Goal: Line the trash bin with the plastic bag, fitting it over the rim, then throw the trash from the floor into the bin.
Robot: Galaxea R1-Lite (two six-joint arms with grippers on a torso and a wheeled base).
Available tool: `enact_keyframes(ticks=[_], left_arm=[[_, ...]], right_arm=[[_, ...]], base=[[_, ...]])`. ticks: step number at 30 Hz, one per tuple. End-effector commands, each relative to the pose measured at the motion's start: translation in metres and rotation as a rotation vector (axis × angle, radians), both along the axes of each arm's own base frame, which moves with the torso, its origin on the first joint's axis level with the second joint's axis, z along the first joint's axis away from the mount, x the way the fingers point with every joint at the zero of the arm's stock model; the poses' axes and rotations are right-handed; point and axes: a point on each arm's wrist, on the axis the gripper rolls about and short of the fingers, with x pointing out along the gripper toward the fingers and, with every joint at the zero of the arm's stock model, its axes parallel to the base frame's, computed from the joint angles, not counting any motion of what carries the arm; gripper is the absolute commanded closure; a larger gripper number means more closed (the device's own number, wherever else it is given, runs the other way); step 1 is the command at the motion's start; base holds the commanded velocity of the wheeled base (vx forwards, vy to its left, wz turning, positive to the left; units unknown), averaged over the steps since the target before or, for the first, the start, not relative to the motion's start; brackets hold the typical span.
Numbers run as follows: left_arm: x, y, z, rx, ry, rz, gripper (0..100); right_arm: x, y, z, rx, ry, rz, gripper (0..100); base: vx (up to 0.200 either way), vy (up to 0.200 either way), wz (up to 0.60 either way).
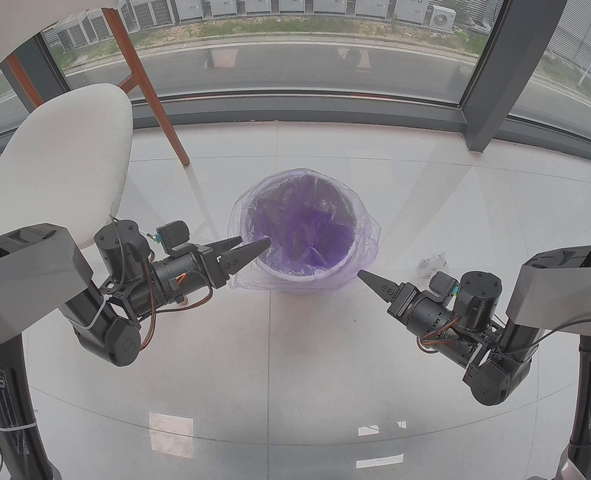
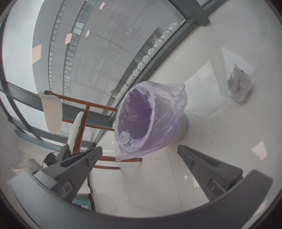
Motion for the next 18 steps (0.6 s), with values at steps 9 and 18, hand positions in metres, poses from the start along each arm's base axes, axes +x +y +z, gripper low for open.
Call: enact_keyframes(ticks=[9,18], left_arm=[[0.058,0.02,-0.074,0.176,-0.063,0.193,0],[0.072,0.021,-0.084,0.203,0.03,0.295,0]], right_arm=[[0.008,0.003,-0.009,0.018,0.007,-0.006,0],[0.009,0.004,-0.012,0.01,0.01,-0.005,0]], base=[[0.0,0.0,0.0],[0.0,0.0,0.0]])
